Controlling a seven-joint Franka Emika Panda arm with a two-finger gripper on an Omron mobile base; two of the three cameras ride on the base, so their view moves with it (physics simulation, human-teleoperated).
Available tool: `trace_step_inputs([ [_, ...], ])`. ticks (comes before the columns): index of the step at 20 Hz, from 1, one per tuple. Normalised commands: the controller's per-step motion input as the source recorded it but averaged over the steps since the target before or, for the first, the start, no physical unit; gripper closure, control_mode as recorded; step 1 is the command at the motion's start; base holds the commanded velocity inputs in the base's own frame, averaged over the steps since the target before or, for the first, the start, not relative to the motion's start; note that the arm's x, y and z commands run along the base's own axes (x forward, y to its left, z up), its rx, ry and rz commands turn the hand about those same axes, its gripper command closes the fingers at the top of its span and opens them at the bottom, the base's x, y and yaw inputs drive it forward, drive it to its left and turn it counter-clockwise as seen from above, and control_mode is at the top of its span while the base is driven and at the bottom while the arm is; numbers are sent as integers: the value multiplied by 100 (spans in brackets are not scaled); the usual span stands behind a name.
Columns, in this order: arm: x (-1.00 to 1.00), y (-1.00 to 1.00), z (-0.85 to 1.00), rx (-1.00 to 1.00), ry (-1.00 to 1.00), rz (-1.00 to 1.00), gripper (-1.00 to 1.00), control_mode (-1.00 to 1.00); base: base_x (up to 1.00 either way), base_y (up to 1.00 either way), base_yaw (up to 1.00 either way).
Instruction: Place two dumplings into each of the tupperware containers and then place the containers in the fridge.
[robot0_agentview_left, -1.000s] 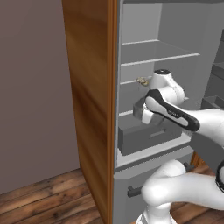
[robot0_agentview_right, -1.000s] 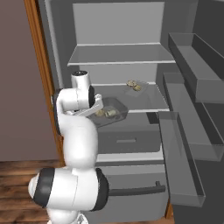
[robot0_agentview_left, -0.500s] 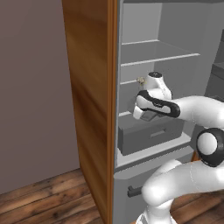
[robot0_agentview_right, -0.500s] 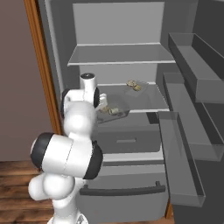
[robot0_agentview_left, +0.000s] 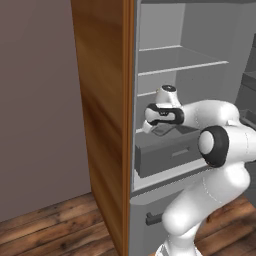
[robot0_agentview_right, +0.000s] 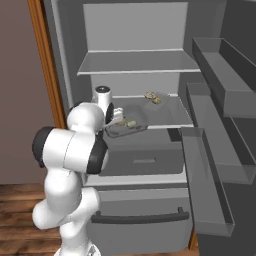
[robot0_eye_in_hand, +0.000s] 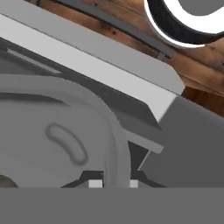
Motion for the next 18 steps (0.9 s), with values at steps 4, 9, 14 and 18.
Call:
trace_step_inputs([
  [4, 82, -90, 17, 8, 0, 38, 100, -100, 0, 0, 0],
  [9, 91, -89, 28, 15, -1, 36, 100, -100, 0, 0, 0],
  [14, 91, -94, 29, 15, -3, 36, 100, -100, 0, 0, 0],
  [18, 77, -82, -6, 5, 0, 40, 100, -100, 0, 0, 0],
])
